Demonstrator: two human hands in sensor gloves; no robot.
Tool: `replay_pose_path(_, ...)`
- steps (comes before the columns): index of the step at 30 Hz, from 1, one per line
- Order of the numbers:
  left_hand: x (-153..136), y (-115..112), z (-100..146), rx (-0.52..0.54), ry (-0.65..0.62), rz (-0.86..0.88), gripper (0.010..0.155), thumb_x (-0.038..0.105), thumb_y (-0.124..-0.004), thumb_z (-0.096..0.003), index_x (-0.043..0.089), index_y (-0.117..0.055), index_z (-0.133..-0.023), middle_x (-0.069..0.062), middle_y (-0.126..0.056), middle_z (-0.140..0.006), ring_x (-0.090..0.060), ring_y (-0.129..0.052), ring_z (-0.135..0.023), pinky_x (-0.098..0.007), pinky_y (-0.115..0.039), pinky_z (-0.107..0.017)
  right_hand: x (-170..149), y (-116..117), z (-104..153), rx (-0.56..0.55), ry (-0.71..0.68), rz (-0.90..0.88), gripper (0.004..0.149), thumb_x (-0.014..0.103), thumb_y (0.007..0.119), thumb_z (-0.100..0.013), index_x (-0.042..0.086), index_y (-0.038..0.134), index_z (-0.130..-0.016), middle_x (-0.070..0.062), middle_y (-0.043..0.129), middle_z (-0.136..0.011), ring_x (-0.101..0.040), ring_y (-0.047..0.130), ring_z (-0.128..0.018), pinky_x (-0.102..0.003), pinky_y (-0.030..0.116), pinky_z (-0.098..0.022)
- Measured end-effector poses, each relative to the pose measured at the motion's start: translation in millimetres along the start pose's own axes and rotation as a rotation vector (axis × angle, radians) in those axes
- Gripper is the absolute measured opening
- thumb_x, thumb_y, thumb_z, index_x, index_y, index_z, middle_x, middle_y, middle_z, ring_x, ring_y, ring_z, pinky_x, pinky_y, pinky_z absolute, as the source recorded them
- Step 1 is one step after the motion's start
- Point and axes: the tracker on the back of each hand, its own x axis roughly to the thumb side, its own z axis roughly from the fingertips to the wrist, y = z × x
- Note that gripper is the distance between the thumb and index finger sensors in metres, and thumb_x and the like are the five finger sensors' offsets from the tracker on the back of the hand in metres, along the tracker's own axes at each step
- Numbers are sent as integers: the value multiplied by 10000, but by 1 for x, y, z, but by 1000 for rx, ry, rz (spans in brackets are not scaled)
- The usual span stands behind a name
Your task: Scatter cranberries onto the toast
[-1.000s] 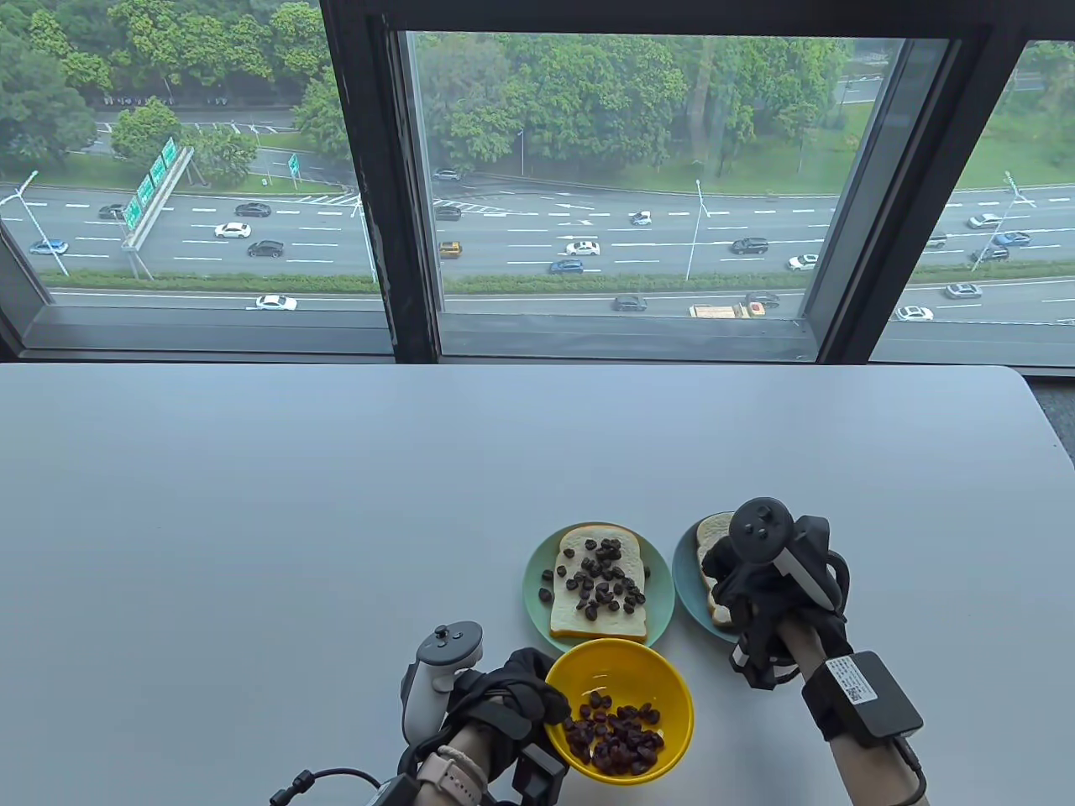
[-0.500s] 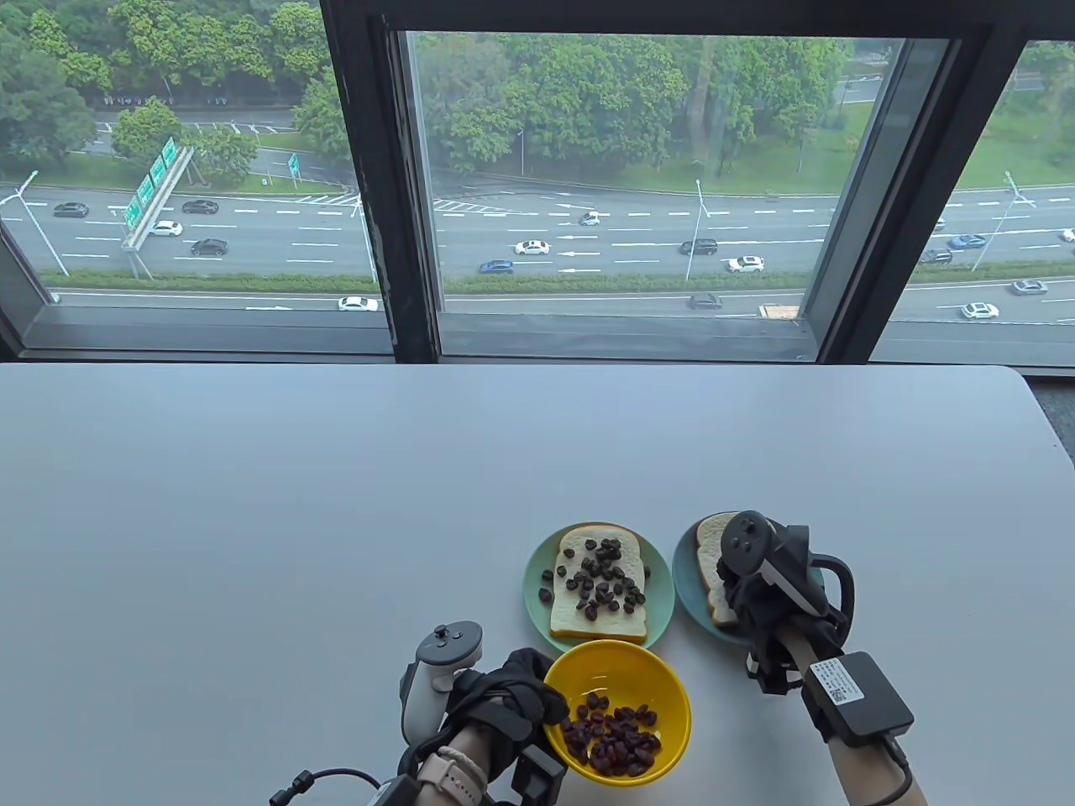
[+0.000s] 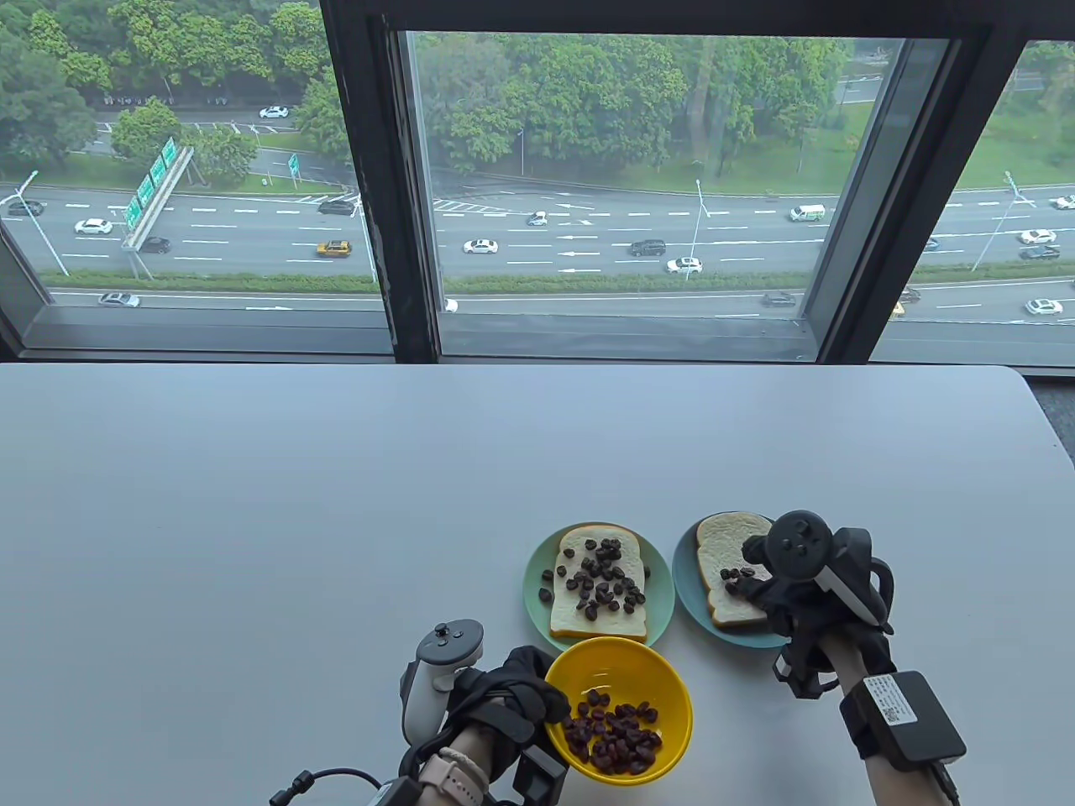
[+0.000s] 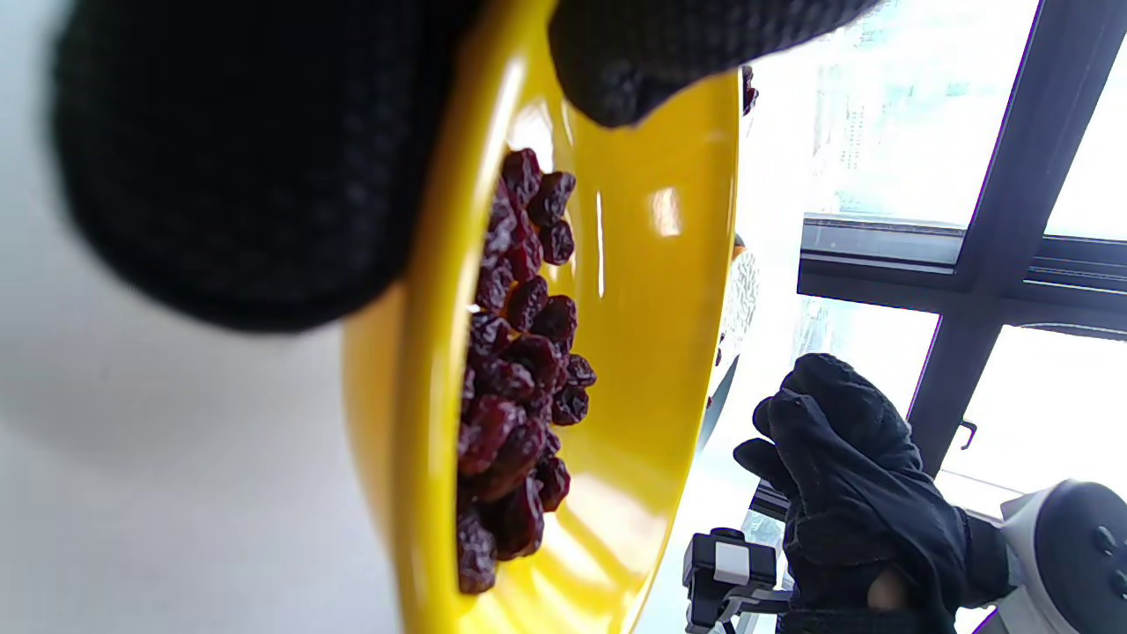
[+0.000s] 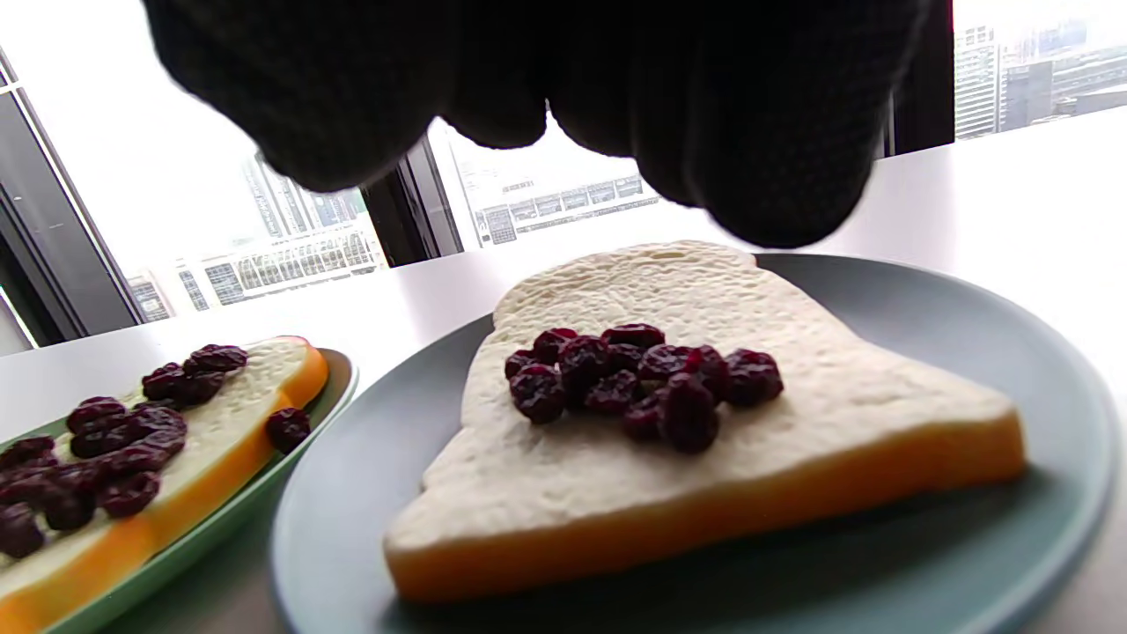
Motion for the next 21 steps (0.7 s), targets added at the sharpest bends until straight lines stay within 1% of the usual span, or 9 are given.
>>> replay_pose_path(2,1,0,0,3,-5,0,587,179,-768,-400,167,-459,-899,-218,-640,-688,-374,-797,-370,-342,-977,-98,14,-3,12,25,-68,-49,594,428,793,-319,283,643,-876,-71,636,-927,-283,823,-744,-309,891,-457)
replay_pose_path(6,2,1,2,16,-19,8,586,180,-767,-401,166,-458,-899,-217,-640,-689,-373,-797,-372,-341,-978,-100,55,-5,42,103,-291,-135,677,442,795,-320,267,562,-932,-106,596,-951,-314,796,-778,-327,875,-491)
replay_pose_path(9,3,1,3,25,-30,14,586,179,-767,-401,165,-458,-899,-217,-640,-689,-373,-799,-371,-341,-980,-100,90,-3,68,208,-470,-138,725,441,800,-320,264,506,-958,-121,553,-973,-326,771,-811,-326,851,-526)
replay_pose_path(10,3,1,3,29,-33,18,586,178,-768,-400,165,-460,-898,-217,-641,-688,-373,-801,-370,-341,-981,-98,100,-1,74,245,-509,-116,744,440,803,-319,265,482,-967,-122,535,-983,-333,757,-826,-325,843,-536)
replay_pose_path(14,4,1,5,40,-53,43,585,176,-770,-398,167,-462,-895,-217,-646,-686,-373,-804,-370,-340,-986,-96,125,12,89,377,-602,-10,794,432,814,-315,264,421,-984,-150,471,-1005,-364,714,-857,-308,832,-549)
replay_pose_path(18,4,1,4,30,-73,68,584,166,-781,-389,170,-478,-887,-219,-647,-680,-381,-800,-367,-356,-985,-91,137,30,92,452,-602,76,834,426,818,-313,283,358,-993,-177,405,-1019,-417,658,-876,-331,800,-574)
replay_pose_path(19,3,0,4,32,-73,60,581,165,-784,-386,190,-482,-882,-216,-651,-678,-380,-803,-365,-358,-986,-89,138,34,91,474,-600,72,836,422,818,-314,293,348,-993,-180,392,-1022,-427,648,-878,-338,796,-577)
replay_pose_path(20,3,0,4,25,-79,58,580,164,-787,-384,190,-488,-880,-216,-653,-677,-381,-802,-363,-360,-986,-85,140,39,90,513,-593,61,839,417,820,-316,295,341,-994,-185,377,-1023,-438,631,-881,-344,788,-579)
replay_pose_path(21,4,-1,4,20,-82,58,582,162,-789,-382,172,-491,-882,-219,-651,-674,-384,-799,-360,-363,-985,-83,141,42,90,529,-589,59,838,412,822,-317,306,338,-992,-184,357,-1028,-449,609,-885,-350,774,-581)
